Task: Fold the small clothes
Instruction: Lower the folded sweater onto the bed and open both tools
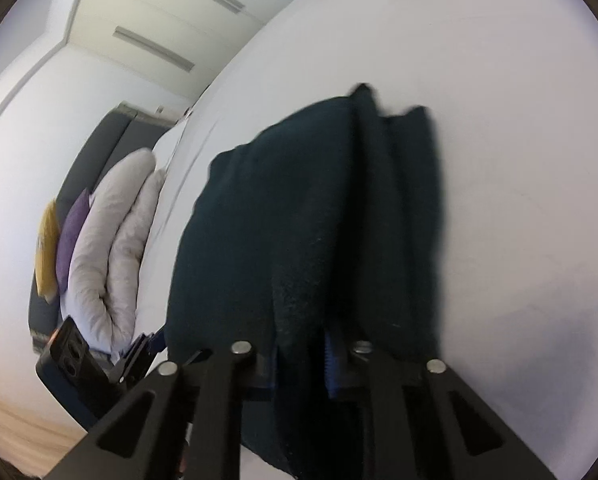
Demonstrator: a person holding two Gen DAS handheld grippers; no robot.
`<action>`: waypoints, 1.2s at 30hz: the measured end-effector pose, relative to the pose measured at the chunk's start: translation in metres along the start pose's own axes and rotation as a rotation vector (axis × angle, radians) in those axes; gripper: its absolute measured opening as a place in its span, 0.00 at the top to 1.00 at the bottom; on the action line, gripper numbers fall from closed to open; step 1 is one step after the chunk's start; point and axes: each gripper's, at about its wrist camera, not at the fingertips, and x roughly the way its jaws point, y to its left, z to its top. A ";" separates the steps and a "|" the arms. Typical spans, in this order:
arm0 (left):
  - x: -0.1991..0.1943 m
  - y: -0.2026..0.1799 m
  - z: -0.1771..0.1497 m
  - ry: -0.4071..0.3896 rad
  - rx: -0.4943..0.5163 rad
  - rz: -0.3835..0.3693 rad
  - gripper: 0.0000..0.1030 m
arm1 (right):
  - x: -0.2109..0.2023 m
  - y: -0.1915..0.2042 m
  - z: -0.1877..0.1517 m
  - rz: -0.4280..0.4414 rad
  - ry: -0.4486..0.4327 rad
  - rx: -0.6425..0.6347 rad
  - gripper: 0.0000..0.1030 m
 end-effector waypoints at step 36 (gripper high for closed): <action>0.051 0.069 -0.013 0.070 -0.002 -0.046 0.05 | -0.047 0.005 -0.045 -0.028 -0.186 0.098 0.48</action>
